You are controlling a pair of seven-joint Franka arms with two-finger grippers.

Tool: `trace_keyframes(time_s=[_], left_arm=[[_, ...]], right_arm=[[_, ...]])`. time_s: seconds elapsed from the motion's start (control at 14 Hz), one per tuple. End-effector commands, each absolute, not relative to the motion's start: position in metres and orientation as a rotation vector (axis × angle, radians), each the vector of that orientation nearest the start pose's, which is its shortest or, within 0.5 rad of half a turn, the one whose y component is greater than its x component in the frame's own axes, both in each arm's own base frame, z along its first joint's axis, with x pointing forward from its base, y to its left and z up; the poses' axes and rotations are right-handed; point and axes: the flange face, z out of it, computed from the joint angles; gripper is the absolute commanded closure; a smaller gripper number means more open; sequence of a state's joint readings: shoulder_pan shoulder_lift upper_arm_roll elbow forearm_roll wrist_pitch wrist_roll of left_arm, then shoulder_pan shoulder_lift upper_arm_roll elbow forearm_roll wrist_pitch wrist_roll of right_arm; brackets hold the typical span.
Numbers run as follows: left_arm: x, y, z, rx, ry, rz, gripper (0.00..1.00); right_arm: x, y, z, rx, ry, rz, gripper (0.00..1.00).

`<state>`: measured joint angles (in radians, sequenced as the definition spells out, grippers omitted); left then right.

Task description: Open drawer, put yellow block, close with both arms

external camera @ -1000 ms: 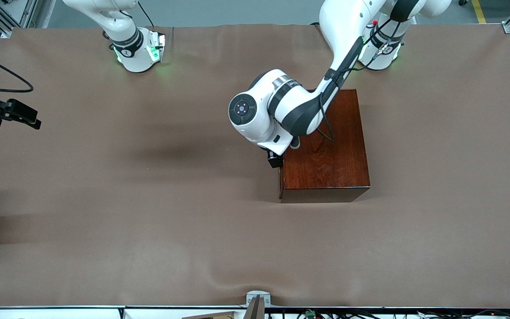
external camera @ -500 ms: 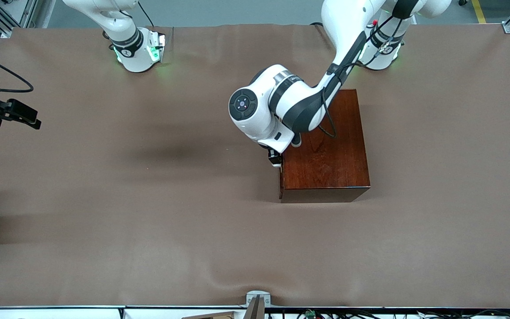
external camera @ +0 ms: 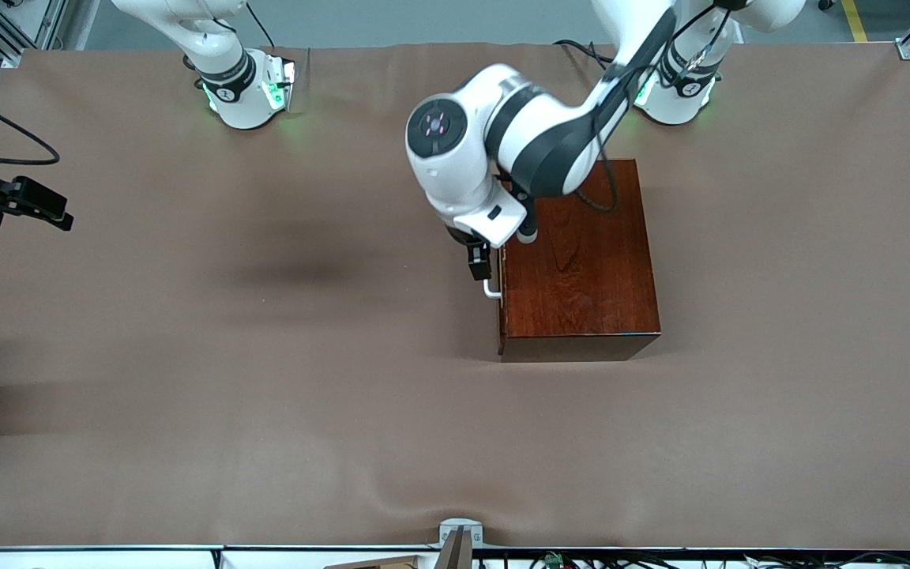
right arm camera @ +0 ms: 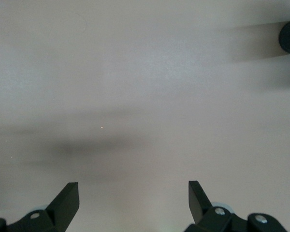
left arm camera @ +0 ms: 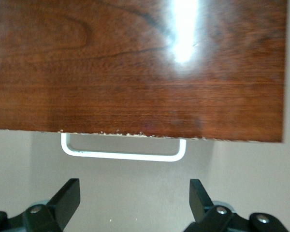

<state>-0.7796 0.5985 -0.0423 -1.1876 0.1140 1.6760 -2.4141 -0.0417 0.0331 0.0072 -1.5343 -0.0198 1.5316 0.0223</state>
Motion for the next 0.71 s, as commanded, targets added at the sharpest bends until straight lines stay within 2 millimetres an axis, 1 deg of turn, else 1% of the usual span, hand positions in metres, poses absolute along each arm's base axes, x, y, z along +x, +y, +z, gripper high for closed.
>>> trace_keyframes(time_s=[0.0,0.14,0.21,0.43,0.64], left_arm=[[0.527,-0.477,0.457,2.301,2.221,0.182,0.00],[0.552,-0.443,0.474,2.268,2.207,0.176,0.00],[0.568,-0.420,0.480,2.261,2.205,0.173,0.00],[0.606,-0.355,0.496,2.257,2.190,0.134,0.00],[0.634,-0.288,0.510,2.269,2.160,0.110,0.00]], right_arm=[[0.558,-0.021,0.626,-3.161,0.093,0.049,0.00],[0.558,-0.022,0.626,-3.161,0.096,0.049,0.00],[0.558,-0.021,0.626,-3.161,0.093,0.049,0.00],[0.557,-0.022,0.626,-3.162,0.093,0.049,0.00],[0.557,-0.022,0.626,-3.162,0.093,0.049,0.00]])
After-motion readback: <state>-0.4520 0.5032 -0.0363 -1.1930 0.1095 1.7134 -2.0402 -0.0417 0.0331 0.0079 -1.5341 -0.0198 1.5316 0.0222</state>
